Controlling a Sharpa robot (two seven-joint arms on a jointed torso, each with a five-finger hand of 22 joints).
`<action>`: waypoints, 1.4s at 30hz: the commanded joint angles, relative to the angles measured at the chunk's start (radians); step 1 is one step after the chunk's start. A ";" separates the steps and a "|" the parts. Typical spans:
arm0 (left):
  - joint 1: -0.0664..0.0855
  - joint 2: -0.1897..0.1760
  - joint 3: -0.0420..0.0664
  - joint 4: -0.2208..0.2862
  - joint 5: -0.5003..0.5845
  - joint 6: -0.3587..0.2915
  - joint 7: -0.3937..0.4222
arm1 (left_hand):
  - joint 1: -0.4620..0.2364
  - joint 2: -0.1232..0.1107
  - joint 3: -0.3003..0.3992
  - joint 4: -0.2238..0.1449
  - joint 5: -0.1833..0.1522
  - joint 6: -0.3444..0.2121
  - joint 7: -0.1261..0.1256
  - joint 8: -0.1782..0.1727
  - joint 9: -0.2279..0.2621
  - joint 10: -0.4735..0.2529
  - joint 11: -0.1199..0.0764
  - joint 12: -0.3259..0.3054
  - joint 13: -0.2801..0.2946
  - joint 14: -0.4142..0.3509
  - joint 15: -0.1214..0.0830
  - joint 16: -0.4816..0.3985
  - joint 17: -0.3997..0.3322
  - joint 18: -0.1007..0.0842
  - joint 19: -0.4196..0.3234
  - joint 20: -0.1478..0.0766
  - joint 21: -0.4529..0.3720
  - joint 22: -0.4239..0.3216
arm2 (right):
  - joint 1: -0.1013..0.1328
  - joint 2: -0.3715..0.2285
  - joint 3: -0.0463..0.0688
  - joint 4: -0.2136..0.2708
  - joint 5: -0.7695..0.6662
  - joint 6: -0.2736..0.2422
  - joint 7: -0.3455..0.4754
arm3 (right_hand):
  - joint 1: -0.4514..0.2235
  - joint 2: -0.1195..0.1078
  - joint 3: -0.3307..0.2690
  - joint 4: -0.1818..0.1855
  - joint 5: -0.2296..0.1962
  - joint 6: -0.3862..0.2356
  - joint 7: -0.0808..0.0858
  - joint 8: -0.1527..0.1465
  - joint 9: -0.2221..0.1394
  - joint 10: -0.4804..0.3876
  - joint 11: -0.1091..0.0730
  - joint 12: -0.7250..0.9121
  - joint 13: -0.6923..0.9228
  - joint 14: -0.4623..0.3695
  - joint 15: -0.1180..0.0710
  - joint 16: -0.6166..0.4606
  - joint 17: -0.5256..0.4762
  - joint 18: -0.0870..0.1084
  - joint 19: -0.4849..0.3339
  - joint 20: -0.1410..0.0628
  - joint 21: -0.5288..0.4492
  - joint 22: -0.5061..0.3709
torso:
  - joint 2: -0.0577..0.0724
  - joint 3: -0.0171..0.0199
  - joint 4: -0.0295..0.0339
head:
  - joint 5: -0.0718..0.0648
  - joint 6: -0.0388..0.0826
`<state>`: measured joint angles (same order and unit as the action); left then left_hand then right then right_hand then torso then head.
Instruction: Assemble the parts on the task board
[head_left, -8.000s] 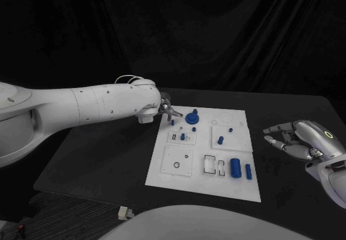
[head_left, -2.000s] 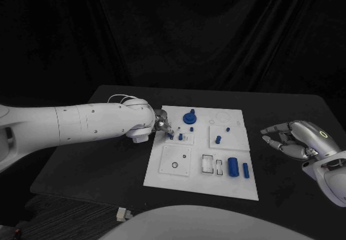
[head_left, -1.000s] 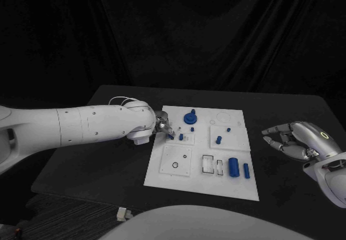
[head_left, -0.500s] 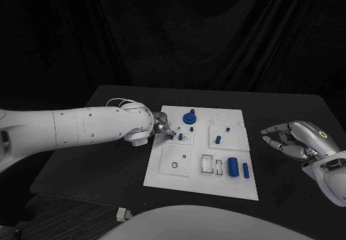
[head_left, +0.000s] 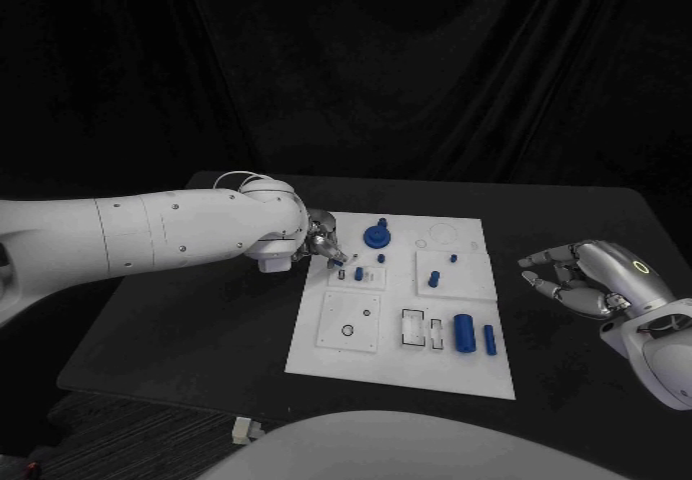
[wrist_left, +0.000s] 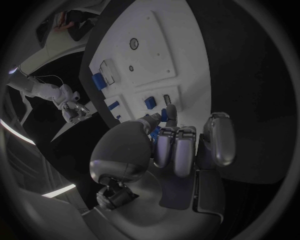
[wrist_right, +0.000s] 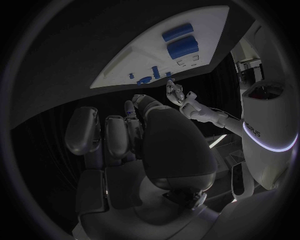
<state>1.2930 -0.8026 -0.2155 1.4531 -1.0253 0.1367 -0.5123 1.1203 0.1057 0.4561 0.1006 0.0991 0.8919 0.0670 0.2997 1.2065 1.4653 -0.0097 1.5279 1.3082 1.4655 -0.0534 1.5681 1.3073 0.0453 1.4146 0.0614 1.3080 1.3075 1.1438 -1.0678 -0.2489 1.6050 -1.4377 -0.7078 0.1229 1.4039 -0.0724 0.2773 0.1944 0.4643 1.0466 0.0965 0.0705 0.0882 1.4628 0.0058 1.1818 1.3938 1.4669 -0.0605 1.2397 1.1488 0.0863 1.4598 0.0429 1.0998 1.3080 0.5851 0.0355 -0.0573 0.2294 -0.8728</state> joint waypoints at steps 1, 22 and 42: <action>0.017 0.005 0.001 -0.007 0.005 0.094 -0.013 | 0.025 -0.010 0.028 -0.023 0.072 -0.012 0.001 0.011 0.008 0.065 0.009 -0.007 0.236 0.105 0.006 0.003 0.263 0.018 -0.008 0.003 -0.005 0.179 | -0.003 0.001 0.001 -0.001 -0.002 0.005 -0.020 | 0.011 0.003 0.007 0.000 0.005 -0.002 0.001 -0.003 -0.001 -0.007 0.000 -0.001 -0.185 0.034 -0.005 -0.005 -0.001 0.000 -0.006 -0.001 -0.003 0.149 | 0.000 0.0007 0.0018 | 0.000 0.000; 0.040 0.086 0.001 -0.089 0.005 0.189 -0.049 | 0.016 -0.093 0.054 -0.084 0.156 -0.002 -0.005 0.024 0.005 0.061 0.005 -0.012 0.233 0.105 0.004 0.003 0.263 0.019 -0.009 0.002 -0.010 0.178 | -0.003 0.004 0.001 0.000 -0.002 0.005 -0.019 | 0.010 0.004 0.009 -0.001 0.005 -0.004 0.002 -0.004 -0.001 -0.009 0.001 -0.007 -0.189 0.034 -0.004 -0.008 -0.004 0.000 -0.007 -0.001 -0.006 0.148 | 0.002 0.0004 0.0012 | -0.002 0.000; 0.020 0.134 0.001 -0.133 0.005 0.227 -0.065 | 0.007 -0.090 0.048 -0.078 0.148 0.001 -0.006 0.019 -0.004 0.061 0.005 -0.012 0.233 0.105 0.004 0.003 0.263 0.019 -0.009 0.002 -0.010 0.178 | -0.003 0.003 0.001 0.003 -0.002 0.000 -0.015 | 0.011 0.003 0.009 -0.001 0.006 -0.005 0.002 -0.004 -0.002 -0.010 0.001 -0.007 -0.189 0.034 -0.004 -0.007 -0.004 0.000 -0.007 -0.001 -0.007 0.148 | 0.001 -0.0015 -0.0010 | -0.001 0.000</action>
<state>1.3157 -0.6717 -0.2155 1.3193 -1.0253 0.3343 -0.5720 1.1376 0.0179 0.4395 0.0837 0.2507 0.8913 0.0660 0.3214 1.2025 1.4671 -0.0079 1.5206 1.3083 1.4653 -0.0533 1.5681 1.3073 0.0452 1.4119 0.0641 1.3003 1.3074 1.1433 -1.0643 -0.2489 1.6062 -1.4377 -0.7028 0.1199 1.4080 -0.0683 0.2802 0.1916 0.4641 1.0466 0.0965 0.0705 0.0876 1.4628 0.0058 1.1746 1.4084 1.4668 -0.0605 1.2353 1.1452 0.0863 1.4598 0.0429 1.0958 1.3075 0.5879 0.0342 -0.0560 0.2265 -0.8728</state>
